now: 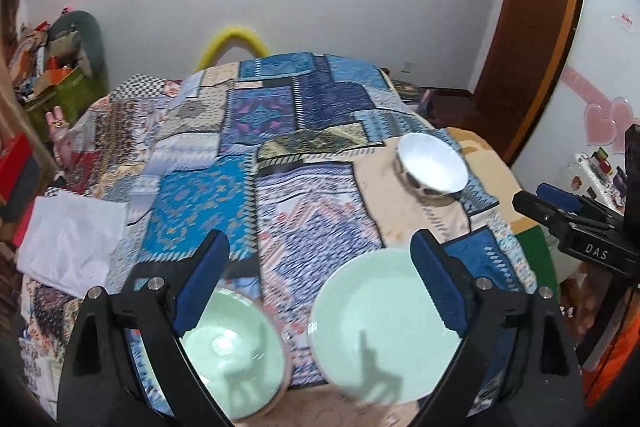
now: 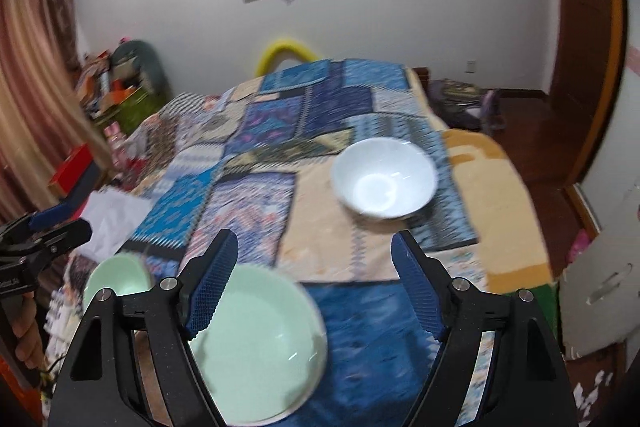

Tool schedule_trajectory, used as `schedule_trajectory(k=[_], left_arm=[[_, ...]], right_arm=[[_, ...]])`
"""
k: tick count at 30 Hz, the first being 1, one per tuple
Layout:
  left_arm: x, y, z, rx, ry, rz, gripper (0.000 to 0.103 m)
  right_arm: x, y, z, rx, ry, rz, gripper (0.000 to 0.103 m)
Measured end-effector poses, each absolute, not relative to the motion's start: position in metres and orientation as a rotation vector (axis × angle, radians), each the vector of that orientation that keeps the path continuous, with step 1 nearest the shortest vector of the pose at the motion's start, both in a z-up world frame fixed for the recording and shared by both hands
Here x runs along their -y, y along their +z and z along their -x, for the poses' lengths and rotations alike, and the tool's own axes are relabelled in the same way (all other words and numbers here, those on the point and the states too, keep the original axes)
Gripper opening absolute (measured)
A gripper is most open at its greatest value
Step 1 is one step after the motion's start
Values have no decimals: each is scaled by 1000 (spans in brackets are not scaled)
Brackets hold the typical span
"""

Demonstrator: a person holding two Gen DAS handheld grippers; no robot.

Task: Organize plates and bowls
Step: 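Open both grippers and move them toward the spotted white bowl, then grasp the spotted white bowl rim with both grippers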

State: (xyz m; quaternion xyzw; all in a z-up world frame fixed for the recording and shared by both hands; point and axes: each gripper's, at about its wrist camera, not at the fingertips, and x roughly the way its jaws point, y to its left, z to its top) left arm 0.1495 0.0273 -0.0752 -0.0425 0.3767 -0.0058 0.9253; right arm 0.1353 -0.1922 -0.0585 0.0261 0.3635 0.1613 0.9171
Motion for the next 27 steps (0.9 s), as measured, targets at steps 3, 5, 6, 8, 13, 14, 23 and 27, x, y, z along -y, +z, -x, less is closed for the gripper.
schedule_trajectory(k=[3,5,6,8,13,14,23,27], left_arm=[[-17,-78,-167,-782,-29,91,93],[-10,-81,-180,-788,-39,87,93],[-8,-83,-186,-792,-42,85,93],[-2,-88,-199,-803,-50,80,93],[12,-106,-228,-834,-63,66,93],[14,-110,-233,-840,-64,63,93],[24,-146,-280,-914,-52,54,93],[23,-160,-298,-955,-52,73,93]], right_arm=[[207,-59,-148,-735,286,-63,77],[216,-62,-158,-733,259,-69,77],[219,-64,-162,-734,248,-72,77],[225,-70,-171,-745,232,-83,76],[234,-92,-198,-782,199,-95,71],[234,-96,-201,-791,198,-94,69],[241,-141,-249,-910,184,-106,39],[247,-155,-267,-949,185,-127,28]])
